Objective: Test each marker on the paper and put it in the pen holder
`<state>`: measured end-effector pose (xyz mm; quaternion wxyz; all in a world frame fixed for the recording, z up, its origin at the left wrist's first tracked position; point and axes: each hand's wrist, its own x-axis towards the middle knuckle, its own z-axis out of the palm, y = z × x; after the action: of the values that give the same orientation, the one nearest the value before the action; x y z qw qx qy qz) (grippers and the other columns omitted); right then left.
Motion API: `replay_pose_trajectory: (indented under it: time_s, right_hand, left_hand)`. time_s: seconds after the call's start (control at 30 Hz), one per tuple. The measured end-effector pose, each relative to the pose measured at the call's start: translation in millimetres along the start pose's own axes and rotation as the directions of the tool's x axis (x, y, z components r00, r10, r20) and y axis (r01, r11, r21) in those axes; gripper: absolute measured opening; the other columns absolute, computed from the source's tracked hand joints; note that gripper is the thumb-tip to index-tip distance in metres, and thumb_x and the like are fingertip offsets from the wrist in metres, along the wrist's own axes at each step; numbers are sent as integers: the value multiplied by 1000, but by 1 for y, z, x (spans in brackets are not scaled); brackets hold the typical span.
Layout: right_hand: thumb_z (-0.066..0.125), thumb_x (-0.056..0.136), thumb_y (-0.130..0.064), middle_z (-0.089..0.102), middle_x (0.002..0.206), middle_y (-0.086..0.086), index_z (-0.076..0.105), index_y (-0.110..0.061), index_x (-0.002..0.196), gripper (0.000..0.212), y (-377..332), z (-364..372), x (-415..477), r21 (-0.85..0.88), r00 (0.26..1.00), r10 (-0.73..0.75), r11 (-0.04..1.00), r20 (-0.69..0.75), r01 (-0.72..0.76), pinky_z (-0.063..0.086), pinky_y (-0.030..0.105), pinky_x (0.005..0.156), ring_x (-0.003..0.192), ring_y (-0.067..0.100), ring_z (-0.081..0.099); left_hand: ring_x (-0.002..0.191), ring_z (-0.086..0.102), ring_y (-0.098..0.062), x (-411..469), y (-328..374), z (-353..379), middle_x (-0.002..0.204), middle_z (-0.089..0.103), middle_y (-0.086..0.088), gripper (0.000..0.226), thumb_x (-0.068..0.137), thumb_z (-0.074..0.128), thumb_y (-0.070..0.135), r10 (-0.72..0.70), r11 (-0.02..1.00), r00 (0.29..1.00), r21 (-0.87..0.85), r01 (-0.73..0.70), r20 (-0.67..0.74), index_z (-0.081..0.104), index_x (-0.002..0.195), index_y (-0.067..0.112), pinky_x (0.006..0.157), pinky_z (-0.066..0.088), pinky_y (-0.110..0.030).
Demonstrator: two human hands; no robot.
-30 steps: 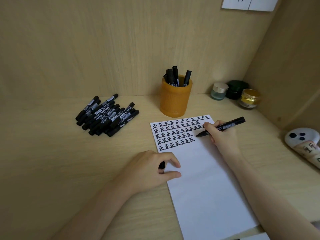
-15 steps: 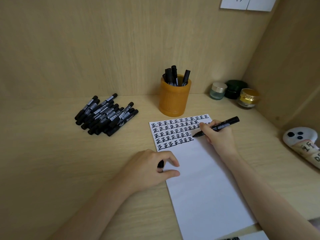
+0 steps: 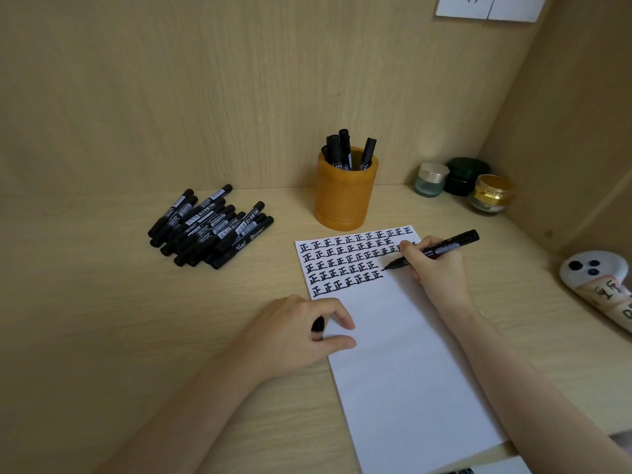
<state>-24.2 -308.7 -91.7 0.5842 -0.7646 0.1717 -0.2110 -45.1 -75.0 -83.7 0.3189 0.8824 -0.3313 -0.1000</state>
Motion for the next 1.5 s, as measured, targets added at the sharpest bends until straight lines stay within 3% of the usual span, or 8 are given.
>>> replay_pose_trajectory:
  time_s: [0.2,0.4,0.57,0.83,1.0,1.33,1.5]
  right_hand:
    - [66,85,-18,44,53,3,50,-14,63,28,0,1,-1,-17,1000,0,1000,29,0,30,27,51,50,14,37]
    - [64,83,-14,45,55,2,50,-11,64,24,-1,-1,1,-73,1000,-16,997,23,18,30,17,44,51,12,38]
    - [64,84,-15,44,51,-3,49,-14,62,27,0,-1,1,-35,1000,1,999,-2,-1,29,23,48,48,10,37]
    - [64,84,-15,43,53,1,49,-13,63,25,-1,0,0,-44,1000,-20,999,-7,20,30,22,46,50,13,37]
    - [67,84,-19,44,51,-1,51,-16,59,30,2,-1,0,24,1000,2,1000,25,-3,31,29,53,51,14,37]
    - [65,83,-14,45,54,0,49,-13,61,27,-1,0,-1,-48,999,-22,999,38,24,31,24,50,52,11,39]
    - [65,83,-15,42,48,-7,49,-15,59,29,0,-1,-1,-24,1000,-5,1000,22,5,29,23,49,47,7,36]
  left_hand:
    - [48,46,2,0,-2,1,54,48,26,16,79,66,50,3,1000,1000,2,-3,-10,62,91,40,58,32,-17]
    - [48,46,2,1,-3,1,54,48,24,17,79,66,50,12,1000,1000,2,-12,-9,62,92,40,56,30,-16]
    - [49,46,3,1,-4,2,55,49,26,18,79,66,52,13,1000,1000,8,-13,-11,62,92,41,57,31,-16]
    - [48,46,3,0,-3,1,52,48,25,16,79,66,51,13,1000,1000,7,-13,-15,62,92,41,56,30,-15]
    - [48,46,2,0,-2,1,52,48,23,18,79,66,50,10,1000,1000,-2,-10,-15,63,93,39,54,29,-13]
    - [49,44,-5,0,-5,3,48,43,11,18,78,67,51,23,1000,999,-10,-24,-38,62,91,40,55,32,-14]
    - [48,44,-4,0,-4,2,50,46,18,16,78,67,50,22,1000,999,-6,-23,-32,62,90,40,54,30,-12]
